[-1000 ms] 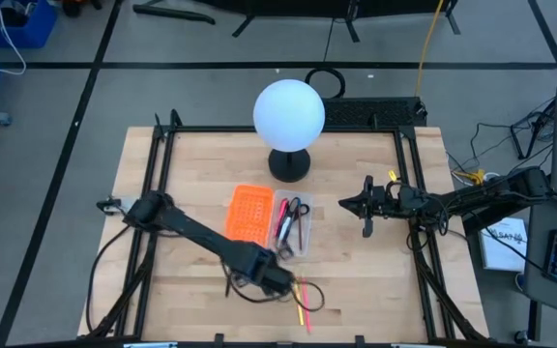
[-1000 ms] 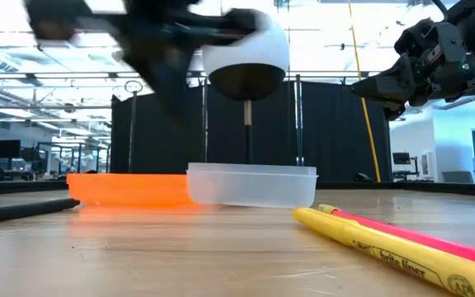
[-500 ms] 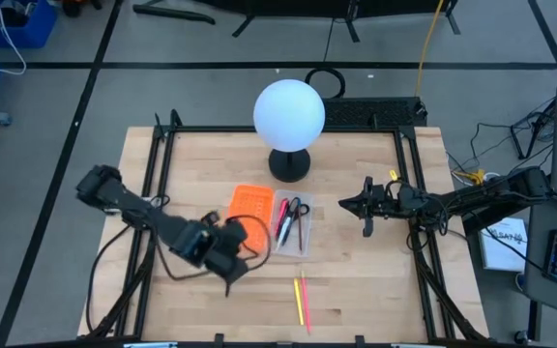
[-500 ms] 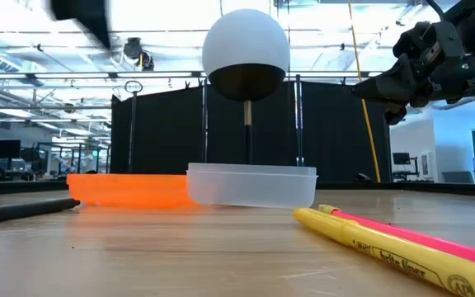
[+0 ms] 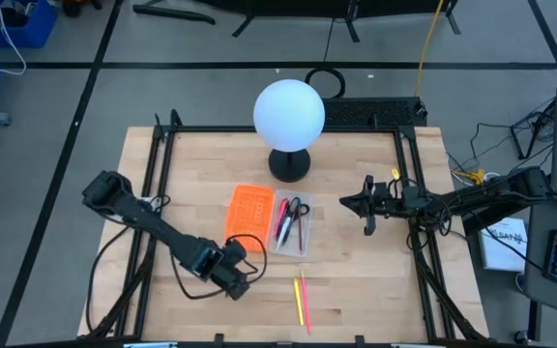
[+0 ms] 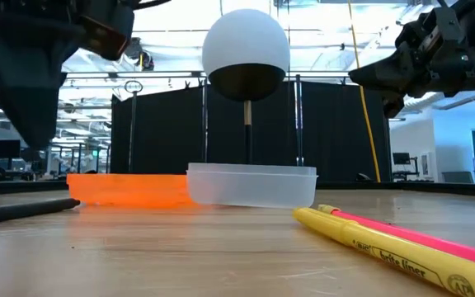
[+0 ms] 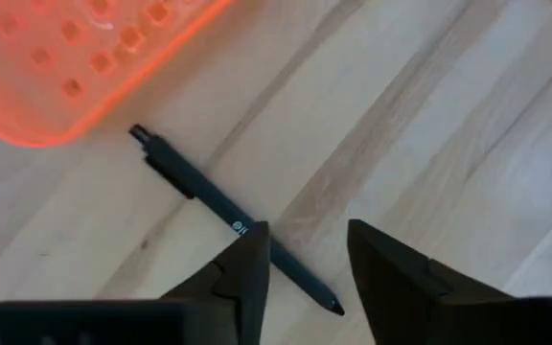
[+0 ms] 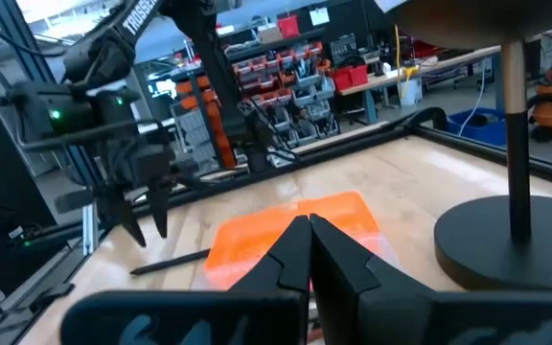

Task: Pick & place school supplies into a supply box
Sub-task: Put the black pen into the supply box

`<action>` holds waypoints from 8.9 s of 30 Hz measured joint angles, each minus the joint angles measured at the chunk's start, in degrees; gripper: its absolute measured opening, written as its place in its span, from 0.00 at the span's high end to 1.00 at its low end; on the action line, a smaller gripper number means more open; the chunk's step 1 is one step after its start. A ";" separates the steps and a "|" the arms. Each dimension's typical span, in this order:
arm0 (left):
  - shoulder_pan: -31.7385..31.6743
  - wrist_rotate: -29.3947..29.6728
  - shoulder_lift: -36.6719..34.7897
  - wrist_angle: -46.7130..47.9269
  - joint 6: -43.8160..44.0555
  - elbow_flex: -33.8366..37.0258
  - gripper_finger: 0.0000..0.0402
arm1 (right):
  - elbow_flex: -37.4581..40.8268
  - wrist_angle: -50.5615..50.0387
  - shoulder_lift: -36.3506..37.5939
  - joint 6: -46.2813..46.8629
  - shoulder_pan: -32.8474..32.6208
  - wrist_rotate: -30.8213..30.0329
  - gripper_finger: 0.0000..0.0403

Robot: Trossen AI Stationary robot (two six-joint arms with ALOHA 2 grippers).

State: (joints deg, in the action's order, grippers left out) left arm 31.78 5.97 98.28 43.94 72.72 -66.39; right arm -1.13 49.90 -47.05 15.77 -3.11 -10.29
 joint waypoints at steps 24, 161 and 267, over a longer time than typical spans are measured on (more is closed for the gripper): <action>-5.60 -19.99 14.45 -0.58 8.90 -0.67 0.57 | 0.00 -1.34 -0.02 -1.62 0.00 7.80 1.00; -18.96 27.67 -81.78 -58.20 -69.13 64.39 0.91 | -83.32 -103.47 -59.95 61.30 -45.04 4.65 0.89; -18.94 23.94 -81.81 -56.89 -64.08 64.37 0.91 | -59.65 -88.97 -57.64 45.97 -42.21 14.10 0.95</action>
State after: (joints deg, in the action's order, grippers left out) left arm 12.84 29.91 16.47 -12.95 8.64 -2.02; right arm -60.78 -39.07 -104.68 61.74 -45.32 3.81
